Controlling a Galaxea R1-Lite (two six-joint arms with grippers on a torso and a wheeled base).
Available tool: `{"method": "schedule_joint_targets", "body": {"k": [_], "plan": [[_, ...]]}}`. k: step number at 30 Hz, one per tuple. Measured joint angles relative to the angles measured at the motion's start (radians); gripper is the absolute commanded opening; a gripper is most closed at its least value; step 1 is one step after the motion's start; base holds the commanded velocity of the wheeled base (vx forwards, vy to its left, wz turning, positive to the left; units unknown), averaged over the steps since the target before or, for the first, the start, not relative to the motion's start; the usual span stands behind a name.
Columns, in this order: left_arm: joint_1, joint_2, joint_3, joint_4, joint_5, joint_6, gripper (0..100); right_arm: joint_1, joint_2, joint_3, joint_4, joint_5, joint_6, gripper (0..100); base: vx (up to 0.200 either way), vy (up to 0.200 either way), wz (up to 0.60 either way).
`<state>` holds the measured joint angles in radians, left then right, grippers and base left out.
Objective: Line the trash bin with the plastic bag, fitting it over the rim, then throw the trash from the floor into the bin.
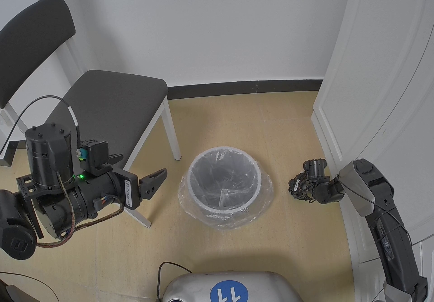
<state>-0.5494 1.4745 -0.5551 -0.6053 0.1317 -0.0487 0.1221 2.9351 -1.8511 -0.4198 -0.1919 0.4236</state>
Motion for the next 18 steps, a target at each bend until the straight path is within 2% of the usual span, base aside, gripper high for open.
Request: {"method": "schedule_joint_targets", "body": {"k": [3, 4, 13, 18], "plan": [[0.000, 0.000, 0.000, 0.000, 0.000, 0.000, 100, 0.000, 0.002, -0.002, 0.000, 0.000, 0.000, 100, 0.000, 0.000, 0.00], [0.000, 0.000, 0.000, 0.000, 0.000, 0.000, 100, 0.000, 0.002, -0.003, 0.001, 0.000, 0.000, 0, 0.000, 0.000, 0.00], [0.000, 0.000, 0.001, 0.000, 0.000, 0.000, 100, 0.000, 0.004, -0.006, 0.015, 0.000, -0.002, 0, 0.000, 0.000, 0.00], [0.000, 0.000, 0.001, 0.000, 0.000, 0.000, 100, 0.000, 0.006, -0.029, 0.099, -0.002, -0.001, 0, 0.000, 0.000, 0.00]]}}
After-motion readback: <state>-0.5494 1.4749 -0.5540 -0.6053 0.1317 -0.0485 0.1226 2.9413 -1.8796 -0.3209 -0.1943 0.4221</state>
